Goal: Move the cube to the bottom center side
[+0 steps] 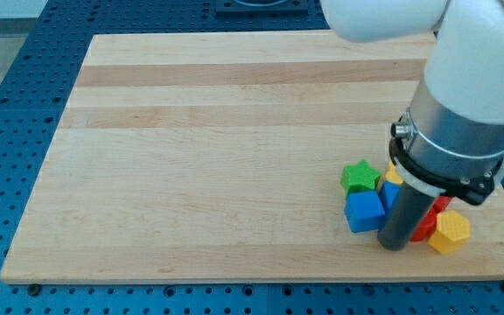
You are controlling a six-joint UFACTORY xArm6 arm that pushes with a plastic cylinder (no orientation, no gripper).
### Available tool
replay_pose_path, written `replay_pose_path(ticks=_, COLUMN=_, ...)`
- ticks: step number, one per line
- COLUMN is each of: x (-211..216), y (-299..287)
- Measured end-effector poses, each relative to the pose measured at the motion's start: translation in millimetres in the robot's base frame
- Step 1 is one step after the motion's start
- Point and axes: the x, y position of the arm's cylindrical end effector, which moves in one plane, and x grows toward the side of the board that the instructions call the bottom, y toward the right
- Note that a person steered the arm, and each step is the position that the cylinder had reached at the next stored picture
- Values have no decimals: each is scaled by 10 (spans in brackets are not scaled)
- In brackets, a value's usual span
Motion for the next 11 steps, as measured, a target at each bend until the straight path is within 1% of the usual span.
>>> replay_pose_path(ticks=1, x=-92, y=0)
replay_pose_path(ticks=2, x=-168, y=-141)
replay_pose_path(ticks=3, x=-212, y=-592)
replay_pose_path(ticks=4, x=-46, y=-575)
replay_pose_path(ticks=5, x=68, y=-239)
replay_pose_path(ticks=6, x=-3, y=-28)
replay_pose_path(ticks=8, x=-524, y=-66)
replay_pose_path(ticks=9, x=-613, y=-344)
replay_pose_path(ticks=10, x=-620, y=-379)
replay_pose_path(ticks=11, x=-682, y=-711)
